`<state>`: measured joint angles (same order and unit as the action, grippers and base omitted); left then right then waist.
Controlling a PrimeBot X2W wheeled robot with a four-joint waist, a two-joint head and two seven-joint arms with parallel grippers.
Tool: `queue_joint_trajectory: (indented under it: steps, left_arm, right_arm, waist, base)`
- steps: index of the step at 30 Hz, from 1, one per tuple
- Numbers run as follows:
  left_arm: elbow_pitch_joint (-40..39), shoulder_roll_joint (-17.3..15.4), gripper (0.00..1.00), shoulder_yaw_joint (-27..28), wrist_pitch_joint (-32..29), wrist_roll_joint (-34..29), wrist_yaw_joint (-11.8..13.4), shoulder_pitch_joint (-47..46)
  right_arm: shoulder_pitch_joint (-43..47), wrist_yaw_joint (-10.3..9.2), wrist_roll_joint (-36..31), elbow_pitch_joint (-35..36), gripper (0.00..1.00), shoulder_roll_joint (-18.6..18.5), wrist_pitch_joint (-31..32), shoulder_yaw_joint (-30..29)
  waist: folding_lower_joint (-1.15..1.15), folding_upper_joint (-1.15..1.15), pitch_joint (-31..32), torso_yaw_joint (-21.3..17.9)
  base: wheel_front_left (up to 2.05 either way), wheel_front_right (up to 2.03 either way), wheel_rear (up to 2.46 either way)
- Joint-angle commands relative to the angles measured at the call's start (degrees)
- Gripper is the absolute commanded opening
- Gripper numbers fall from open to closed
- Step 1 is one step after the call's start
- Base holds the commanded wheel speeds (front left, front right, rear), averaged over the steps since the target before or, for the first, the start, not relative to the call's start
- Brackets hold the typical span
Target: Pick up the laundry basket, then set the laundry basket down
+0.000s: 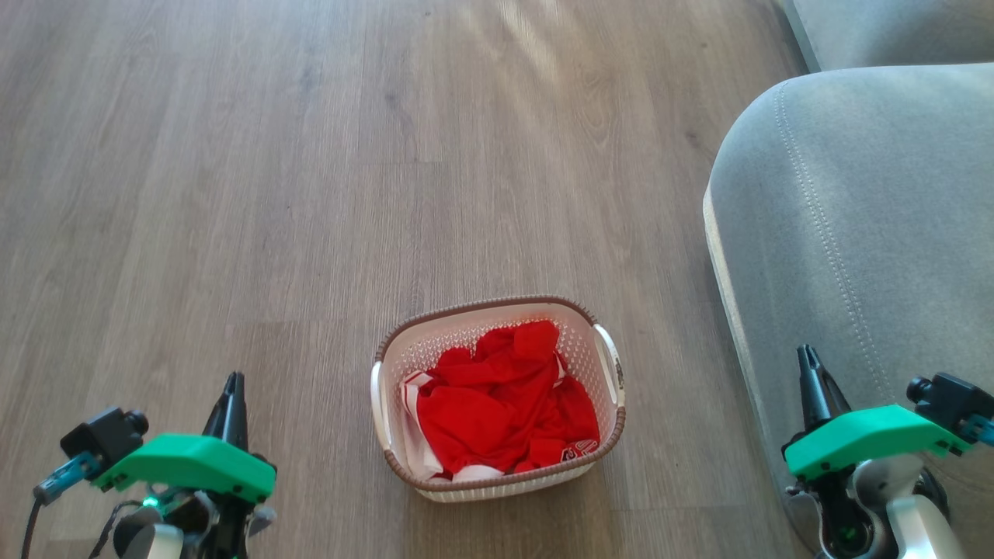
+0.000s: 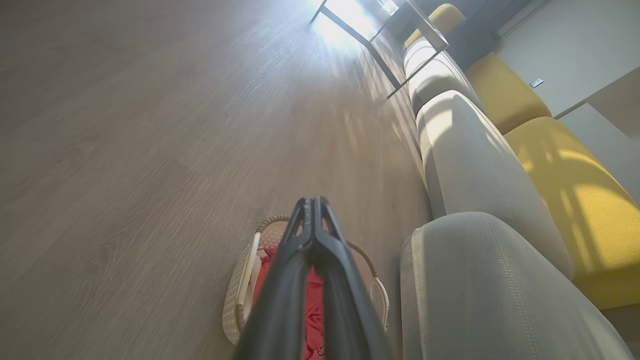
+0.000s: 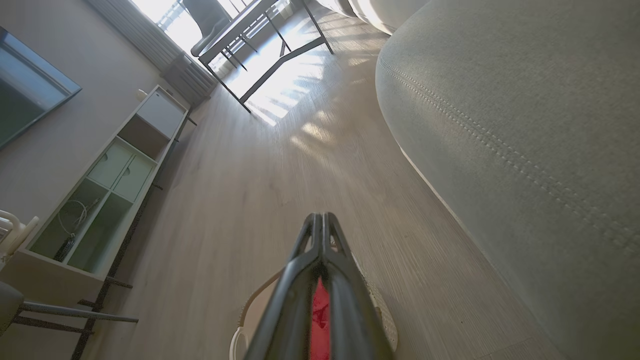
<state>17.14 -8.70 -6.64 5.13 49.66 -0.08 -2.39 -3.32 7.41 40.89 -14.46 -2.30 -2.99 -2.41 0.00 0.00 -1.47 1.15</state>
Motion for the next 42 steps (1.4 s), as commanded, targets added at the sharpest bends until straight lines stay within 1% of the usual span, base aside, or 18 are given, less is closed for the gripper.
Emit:
queue_joint_trajectory:
  steps: [1, 42]
  left_arm:
    - [-2.2, -0.2, 0.00, 1.9, -0.3, 1.6, -0.8, -3.0]
    - [-2.7, 3.0, 0.00, 7.9, -6.3, 23.3, -4.3, -3.4]
  right_arm:
    - [-2.4, 0.03, 2.0, 1.6, 0.00, -0.4, 0.4, -0.1]
    - [-2.6, 0.06, 28.2, 1.0, 0.00, -0.5, 5.2, -2.3]
  waist:
    - [0.00, 0.00, 0.0, 0.0]
    - [0.00, 0.00, 0.7, -0.6]
  base:
    - [0.00, 0.00, 0.00]
    - [0.00, 0.00, 0.00]
